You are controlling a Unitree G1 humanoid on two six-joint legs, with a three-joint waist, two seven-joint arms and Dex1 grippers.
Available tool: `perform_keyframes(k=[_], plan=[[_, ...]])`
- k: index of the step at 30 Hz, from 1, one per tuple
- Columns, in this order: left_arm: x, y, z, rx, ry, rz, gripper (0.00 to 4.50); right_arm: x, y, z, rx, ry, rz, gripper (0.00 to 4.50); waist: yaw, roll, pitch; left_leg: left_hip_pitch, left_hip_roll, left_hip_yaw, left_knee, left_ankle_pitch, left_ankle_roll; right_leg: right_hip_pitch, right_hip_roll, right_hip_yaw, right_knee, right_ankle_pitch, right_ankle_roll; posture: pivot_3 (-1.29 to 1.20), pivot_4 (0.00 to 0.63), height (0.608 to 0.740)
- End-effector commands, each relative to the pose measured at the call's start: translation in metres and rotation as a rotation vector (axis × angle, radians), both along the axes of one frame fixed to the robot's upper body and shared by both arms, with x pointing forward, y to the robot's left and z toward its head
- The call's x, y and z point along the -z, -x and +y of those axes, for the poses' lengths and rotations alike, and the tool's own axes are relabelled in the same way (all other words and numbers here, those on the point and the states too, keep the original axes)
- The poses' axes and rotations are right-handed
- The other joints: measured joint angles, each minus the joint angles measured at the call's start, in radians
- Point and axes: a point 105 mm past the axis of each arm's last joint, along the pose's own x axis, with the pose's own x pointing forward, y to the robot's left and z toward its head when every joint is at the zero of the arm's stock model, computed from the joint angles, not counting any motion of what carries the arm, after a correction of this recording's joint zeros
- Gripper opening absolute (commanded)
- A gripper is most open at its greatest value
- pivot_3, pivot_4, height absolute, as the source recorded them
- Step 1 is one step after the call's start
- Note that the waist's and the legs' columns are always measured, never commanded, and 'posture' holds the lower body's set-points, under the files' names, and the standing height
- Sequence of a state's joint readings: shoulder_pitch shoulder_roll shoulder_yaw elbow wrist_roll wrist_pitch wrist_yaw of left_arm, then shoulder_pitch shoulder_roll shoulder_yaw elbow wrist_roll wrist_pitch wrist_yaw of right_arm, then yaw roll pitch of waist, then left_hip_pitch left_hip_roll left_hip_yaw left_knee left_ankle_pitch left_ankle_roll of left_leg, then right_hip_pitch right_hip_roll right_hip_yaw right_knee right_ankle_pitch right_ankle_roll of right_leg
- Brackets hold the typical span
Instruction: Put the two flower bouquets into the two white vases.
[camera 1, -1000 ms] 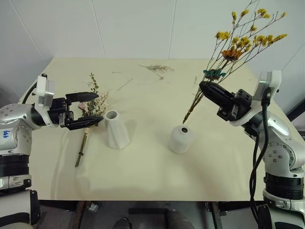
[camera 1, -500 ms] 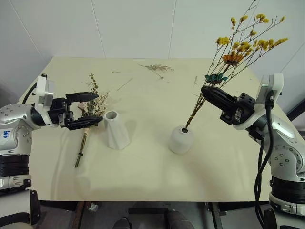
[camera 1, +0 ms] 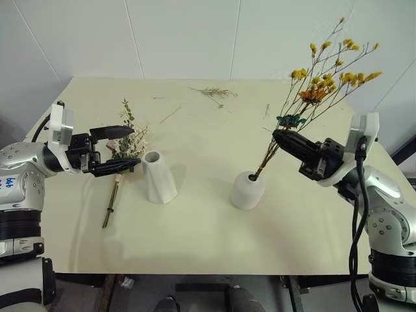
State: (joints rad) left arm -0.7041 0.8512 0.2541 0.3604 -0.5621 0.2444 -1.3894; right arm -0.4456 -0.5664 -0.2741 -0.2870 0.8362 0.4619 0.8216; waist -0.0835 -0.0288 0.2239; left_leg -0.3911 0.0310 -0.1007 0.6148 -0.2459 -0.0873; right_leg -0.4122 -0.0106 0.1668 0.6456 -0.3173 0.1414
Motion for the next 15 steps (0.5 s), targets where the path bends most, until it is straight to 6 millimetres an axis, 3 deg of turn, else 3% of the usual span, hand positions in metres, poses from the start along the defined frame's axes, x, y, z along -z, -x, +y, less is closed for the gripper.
perform_keyframes(k=[1,9,15], plan=[[-0.012,0.003,0.000,0.000,-0.014,-0.052,4.50,0.002,0.002,0.002,-0.001,0.007,-0.019,0.04,0.000,0.000,0.000,0.000,0.000,0.000,0.000,0.000,0.000,0.000,0.000,0.000,0.000,0.000,0.000,0.00,0.150,0.740],[-0.012,0.003,-0.001,-0.002,-0.012,-0.054,4.50,0.006,0.002,0.015,-0.030,0.020,-0.047,0.04,0.000,0.000,0.000,0.000,0.000,0.000,0.000,0.000,0.000,0.000,0.000,0.000,0.000,0.000,0.000,0.00,0.150,0.740],[-0.012,0.005,0.001,-0.008,-0.010,-0.057,4.50,-0.003,0.003,0.017,-0.041,0.018,-0.078,0.04,0.000,0.000,0.000,0.000,0.000,0.000,0.000,0.000,0.000,0.000,0.000,0.000,0.001,0.000,0.000,0.00,0.150,0.740]])
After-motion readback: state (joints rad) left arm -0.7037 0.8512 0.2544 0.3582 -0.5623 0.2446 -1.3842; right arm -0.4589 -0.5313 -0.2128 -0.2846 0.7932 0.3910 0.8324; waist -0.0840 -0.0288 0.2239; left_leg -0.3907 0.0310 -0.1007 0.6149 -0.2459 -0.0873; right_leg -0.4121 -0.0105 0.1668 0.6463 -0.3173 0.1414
